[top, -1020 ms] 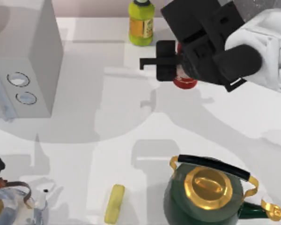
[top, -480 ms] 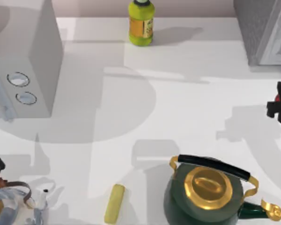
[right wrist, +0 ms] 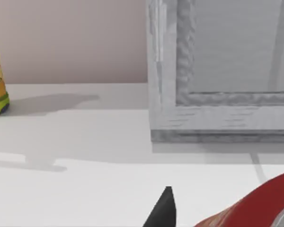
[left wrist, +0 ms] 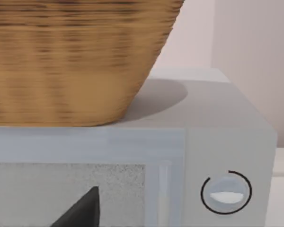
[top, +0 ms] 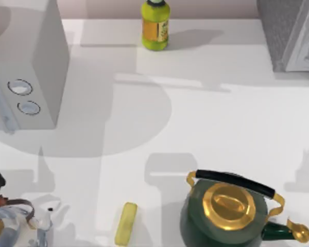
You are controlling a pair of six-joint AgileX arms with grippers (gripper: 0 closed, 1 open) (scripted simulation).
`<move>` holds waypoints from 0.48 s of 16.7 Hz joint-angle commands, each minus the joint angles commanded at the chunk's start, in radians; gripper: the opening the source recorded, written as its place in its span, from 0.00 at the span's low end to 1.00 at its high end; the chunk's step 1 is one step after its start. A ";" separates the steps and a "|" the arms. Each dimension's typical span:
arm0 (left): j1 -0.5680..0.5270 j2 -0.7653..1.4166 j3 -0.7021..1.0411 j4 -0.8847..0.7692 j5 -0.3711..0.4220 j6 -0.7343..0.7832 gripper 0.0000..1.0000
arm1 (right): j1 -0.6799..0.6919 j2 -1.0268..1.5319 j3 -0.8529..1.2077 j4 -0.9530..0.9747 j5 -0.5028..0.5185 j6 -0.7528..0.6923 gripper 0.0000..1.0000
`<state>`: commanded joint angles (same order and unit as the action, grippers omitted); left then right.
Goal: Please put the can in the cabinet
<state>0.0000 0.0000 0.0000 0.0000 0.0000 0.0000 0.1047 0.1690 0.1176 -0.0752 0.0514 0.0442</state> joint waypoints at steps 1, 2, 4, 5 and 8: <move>0.000 0.000 0.000 0.000 0.000 0.000 1.00 | -0.031 -0.055 -0.039 0.022 -0.015 -0.014 0.00; 0.000 0.000 0.000 0.000 0.000 0.000 1.00 | -0.058 -0.099 -0.069 0.040 -0.029 -0.025 0.00; 0.000 0.000 0.000 0.000 0.000 0.000 1.00 | -0.095 -0.155 -0.108 0.068 -0.047 -0.040 0.00; 0.000 0.000 0.000 0.000 0.000 0.000 1.00 | -0.103 -0.167 -0.116 0.074 -0.051 -0.044 0.00; 0.000 0.000 0.000 0.000 0.000 0.000 1.00 | -0.105 -0.169 -0.118 0.075 -0.051 -0.044 0.00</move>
<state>0.0000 0.0000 0.0000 0.0000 0.0000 0.0000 0.0000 0.0000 0.0000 0.0000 0.0000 0.0000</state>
